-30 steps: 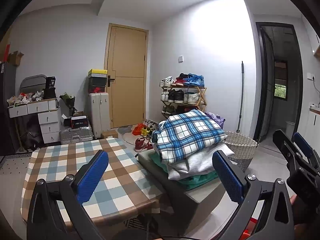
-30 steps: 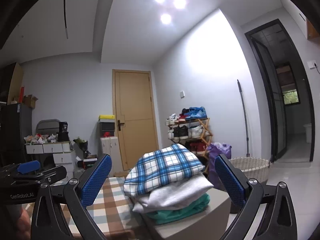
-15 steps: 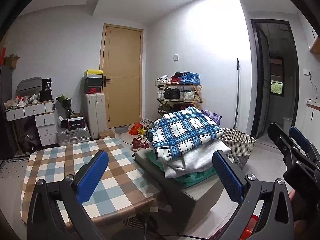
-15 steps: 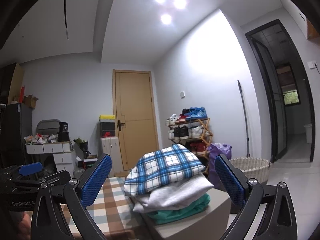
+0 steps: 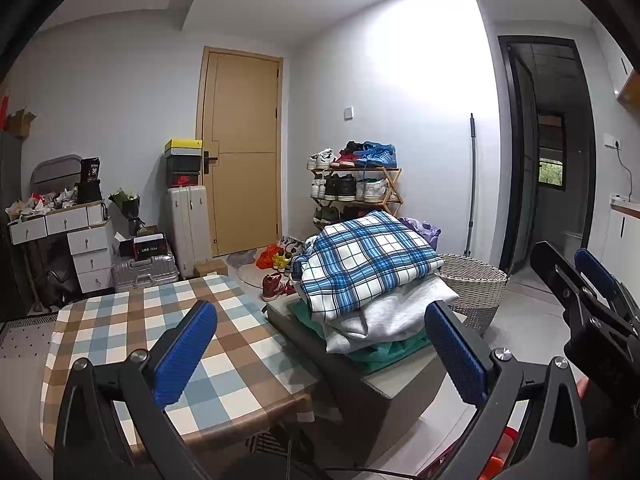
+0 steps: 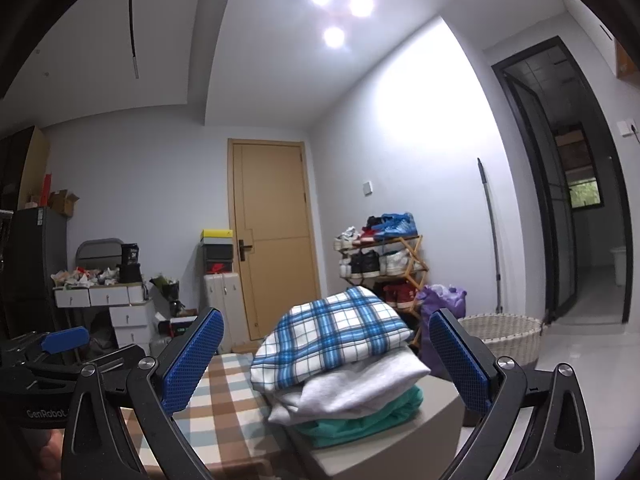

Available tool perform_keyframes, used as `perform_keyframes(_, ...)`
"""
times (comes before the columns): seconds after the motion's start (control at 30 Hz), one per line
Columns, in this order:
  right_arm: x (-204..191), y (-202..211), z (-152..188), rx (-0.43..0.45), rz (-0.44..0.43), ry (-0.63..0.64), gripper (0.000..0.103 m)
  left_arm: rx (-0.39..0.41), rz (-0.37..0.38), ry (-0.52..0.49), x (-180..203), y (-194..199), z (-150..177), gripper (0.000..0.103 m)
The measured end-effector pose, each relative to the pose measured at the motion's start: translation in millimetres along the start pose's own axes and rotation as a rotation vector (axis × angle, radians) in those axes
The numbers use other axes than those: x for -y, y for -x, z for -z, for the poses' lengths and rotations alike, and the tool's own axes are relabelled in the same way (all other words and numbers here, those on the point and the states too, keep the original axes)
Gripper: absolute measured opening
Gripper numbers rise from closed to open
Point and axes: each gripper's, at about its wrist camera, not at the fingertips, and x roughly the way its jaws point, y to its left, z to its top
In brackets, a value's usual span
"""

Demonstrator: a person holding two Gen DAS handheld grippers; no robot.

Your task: Fold large clothes

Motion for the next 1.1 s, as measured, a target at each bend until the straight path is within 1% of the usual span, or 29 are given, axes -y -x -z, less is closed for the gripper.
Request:
perform_keyframes(0.63, 1.6, 0.2, 0.6, -0.009, 0.001, 0.0, 0.103, -0.007, -0.011, 0.013, -0.6, -2.9, 0.3, 0.101)
perform_keyframes(0.8, 3.7, -2.7, 0.8, -0.016, -0.001, -0.008, 0.103, -0.019, -0.011, 0.025, -2.3, -5.1, -0.1, 0.101)
perform_keyframes(1.1, 2.5, -3.6, 1.5, -0.017, -0.006, -0.005, 0.103, -0.021, -0.023, 0.018, -0.4, -5.3, -1.4, 0.101)
